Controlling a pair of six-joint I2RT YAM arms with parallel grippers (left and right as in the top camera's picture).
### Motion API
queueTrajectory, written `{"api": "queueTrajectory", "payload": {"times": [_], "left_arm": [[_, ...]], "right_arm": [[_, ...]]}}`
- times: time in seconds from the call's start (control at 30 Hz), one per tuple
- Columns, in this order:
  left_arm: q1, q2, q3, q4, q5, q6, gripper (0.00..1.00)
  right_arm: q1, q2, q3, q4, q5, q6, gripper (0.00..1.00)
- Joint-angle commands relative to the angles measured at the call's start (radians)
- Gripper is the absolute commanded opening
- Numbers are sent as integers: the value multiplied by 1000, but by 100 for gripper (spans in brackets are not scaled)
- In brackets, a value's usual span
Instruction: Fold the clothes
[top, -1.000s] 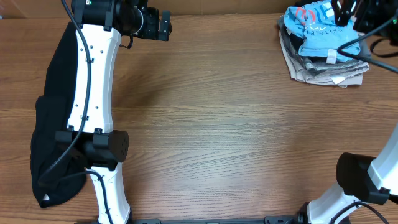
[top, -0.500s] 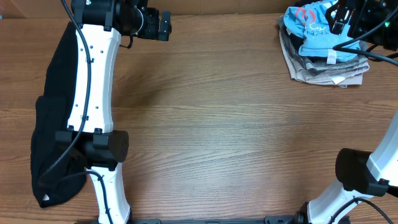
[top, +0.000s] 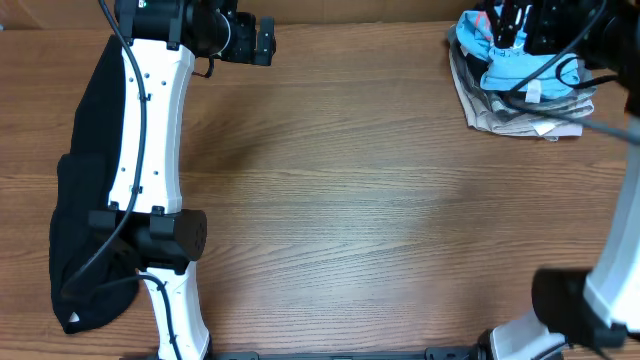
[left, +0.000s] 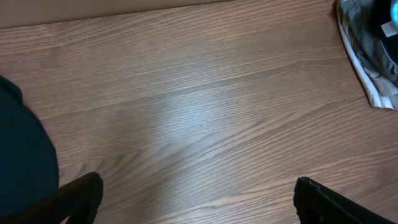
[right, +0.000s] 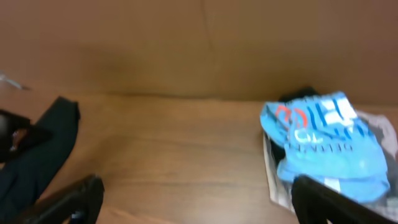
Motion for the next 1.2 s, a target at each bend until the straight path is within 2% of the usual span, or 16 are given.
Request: {"api": "queueTrajectory", "payload": {"times": [0.0, 0.3, 0.43, 0.57, 0.77, 0.93, 1.17], "left_arm": [[0, 9, -5, 0, -6, 1, 100], [0, 9, -5, 0, -6, 1, 100], [0, 9, -5, 0, -6, 1, 100], [0, 9, -5, 0, -6, 1, 100], [0, 9, -5, 0, -5, 1, 100], [-1, 9, -5, 0, -6, 1, 100], [-1, 9, -5, 0, -6, 1, 100]], "right_arm": [[39, -138, -174, 106, 9, -6, 100], [53, -527, -884, 576, 16, 50, 100], [55, -785, -1301, 870, 40, 89, 100], [55, -990, -1616, 1079, 77, 174, 100], [55, -1285, -2031, 1366, 77, 182, 100], [55, -1457, -2248, 1497, 78, 181, 100], [55, -1548, -2354, 1498, 129, 181, 100]]}}
